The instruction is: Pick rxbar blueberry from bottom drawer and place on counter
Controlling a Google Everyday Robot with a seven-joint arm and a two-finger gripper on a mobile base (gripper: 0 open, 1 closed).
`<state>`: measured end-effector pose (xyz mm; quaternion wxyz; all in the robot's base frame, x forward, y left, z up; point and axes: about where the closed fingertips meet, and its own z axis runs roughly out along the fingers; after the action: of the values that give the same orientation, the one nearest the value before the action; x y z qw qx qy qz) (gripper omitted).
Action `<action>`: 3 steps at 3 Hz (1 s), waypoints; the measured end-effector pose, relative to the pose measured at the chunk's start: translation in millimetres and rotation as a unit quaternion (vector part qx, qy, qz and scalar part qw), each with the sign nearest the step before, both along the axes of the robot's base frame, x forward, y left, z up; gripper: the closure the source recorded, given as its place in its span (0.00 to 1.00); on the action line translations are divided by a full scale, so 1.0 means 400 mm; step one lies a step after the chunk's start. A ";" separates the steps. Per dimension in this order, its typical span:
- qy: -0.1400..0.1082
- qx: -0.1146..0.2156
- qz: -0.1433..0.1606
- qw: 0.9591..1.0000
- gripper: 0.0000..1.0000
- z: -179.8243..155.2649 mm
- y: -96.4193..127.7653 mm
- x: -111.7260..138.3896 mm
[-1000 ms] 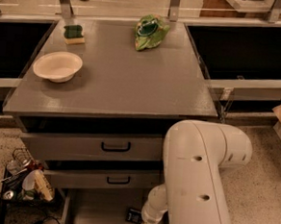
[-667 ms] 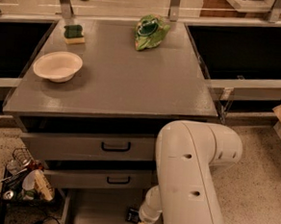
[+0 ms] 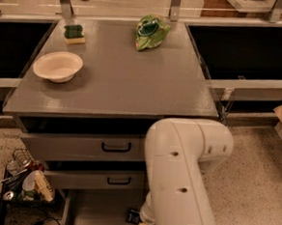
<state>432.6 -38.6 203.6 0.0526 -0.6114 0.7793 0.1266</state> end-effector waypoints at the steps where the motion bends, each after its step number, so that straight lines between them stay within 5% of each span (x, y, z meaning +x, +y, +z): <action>1: -0.034 -0.042 -0.010 0.999 0.00 -0.019 -0.004 0.021; 3: -0.036 -0.016 -0.004 0.999 0.00 -0.004 -0.002 0.015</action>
Offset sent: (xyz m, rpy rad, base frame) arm 0.0050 -0.0017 -0.0061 -0.0528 -0.0387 -0.0137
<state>438.4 -39.4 202.1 0.0715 -0.6133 0.7812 0.0922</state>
